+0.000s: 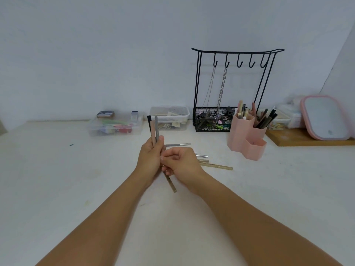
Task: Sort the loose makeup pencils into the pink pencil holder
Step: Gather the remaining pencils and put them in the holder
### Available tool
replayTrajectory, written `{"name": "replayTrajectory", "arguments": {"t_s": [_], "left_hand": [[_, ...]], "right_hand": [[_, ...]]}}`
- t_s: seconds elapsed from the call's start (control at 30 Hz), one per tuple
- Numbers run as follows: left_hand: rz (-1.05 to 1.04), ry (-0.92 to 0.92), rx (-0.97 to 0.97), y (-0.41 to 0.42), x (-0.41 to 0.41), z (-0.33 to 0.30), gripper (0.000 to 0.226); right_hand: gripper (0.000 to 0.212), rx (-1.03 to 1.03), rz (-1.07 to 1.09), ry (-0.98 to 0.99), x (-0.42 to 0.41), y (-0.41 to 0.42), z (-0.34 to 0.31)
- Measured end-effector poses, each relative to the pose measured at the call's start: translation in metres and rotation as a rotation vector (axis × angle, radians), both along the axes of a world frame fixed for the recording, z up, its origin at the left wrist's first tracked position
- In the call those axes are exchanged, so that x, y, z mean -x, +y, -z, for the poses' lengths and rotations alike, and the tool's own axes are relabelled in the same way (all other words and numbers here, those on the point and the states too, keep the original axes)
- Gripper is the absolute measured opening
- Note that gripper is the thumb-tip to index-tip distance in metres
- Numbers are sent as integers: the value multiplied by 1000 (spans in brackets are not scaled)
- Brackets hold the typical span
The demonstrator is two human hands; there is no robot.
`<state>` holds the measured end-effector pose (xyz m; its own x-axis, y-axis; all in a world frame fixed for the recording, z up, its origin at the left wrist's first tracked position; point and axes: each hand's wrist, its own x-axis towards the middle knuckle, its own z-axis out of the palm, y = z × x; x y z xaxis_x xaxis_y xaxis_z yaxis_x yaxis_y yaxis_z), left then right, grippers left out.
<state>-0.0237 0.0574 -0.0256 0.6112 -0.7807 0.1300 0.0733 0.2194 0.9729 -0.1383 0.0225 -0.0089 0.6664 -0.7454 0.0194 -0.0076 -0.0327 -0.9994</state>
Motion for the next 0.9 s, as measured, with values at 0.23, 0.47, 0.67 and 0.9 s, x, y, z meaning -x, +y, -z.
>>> {"name": "replayTrajectory", "arguments": {"t_s": [0.23,0.47,0.67,0.9], "left_hand": [[-139,65,5,4,-12,-8,24],[-167,25,-6,5,-16,-7,21],[-215,115,-8,6,-18,-6,37],[-175,84,-19,6,-15,-8,43]], "right_hand": [[6,799,287,670,46,-73,-29],[10,702,230,748,61,-92,-15],[11,694,220,718,59,-96,-10],[6,498,132,418,59,-77,-33]]}}
